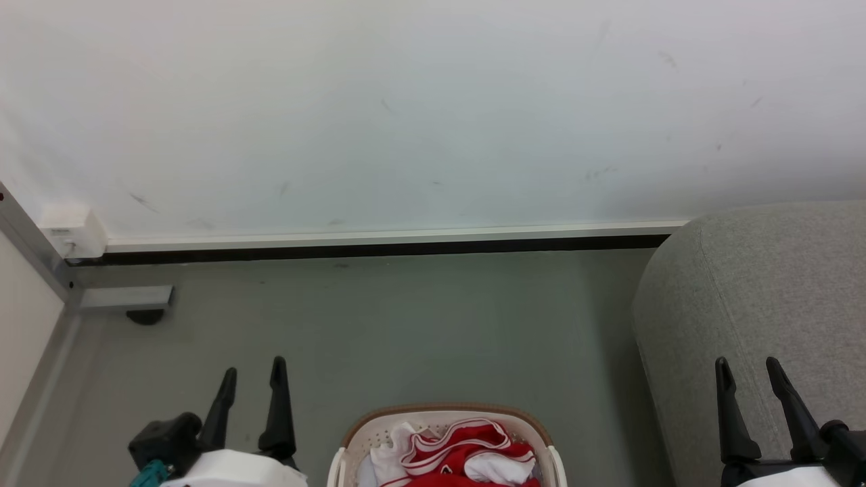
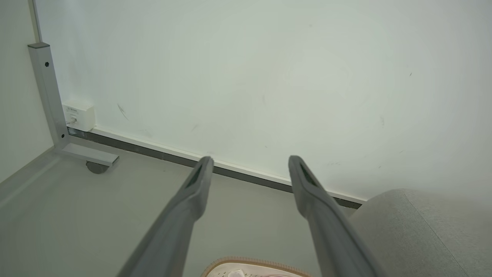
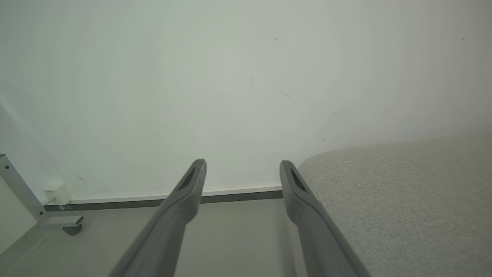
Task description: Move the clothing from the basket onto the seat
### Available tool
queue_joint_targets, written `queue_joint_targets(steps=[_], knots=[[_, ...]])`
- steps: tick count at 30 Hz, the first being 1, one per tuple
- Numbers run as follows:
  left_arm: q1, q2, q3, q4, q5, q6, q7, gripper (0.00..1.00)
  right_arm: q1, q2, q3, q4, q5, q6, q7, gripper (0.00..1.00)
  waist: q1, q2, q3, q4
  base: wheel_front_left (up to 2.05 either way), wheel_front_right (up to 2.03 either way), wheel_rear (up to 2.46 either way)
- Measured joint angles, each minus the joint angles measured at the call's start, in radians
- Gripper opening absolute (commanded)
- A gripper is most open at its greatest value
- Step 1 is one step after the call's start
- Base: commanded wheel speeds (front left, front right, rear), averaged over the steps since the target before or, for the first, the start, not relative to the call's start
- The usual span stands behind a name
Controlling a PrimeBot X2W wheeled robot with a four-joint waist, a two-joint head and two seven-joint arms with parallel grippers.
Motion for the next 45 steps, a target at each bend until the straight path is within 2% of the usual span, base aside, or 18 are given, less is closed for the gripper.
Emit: queue_joint_targets(steps=[19,45], knots=[[0.014,0.001,-0.018,0.012,0.166,0.004,-0.043,1.00,0.003,0.027,-0.031,0.021,-0.159,0.000,-0.011,1.00,-0.0001,0.0000,0.002,-0.002,0.00,0.00,0.00],[0.012,0.002,-0.031,0.030,0.297,0.002,-0.085,1.00,-0.002,0.052,-0.058,0.030,-0.302,0.000,-0.024,1.00,0.0000,0.0000,0.036,-0.022,0.00,0.00,0.00]])
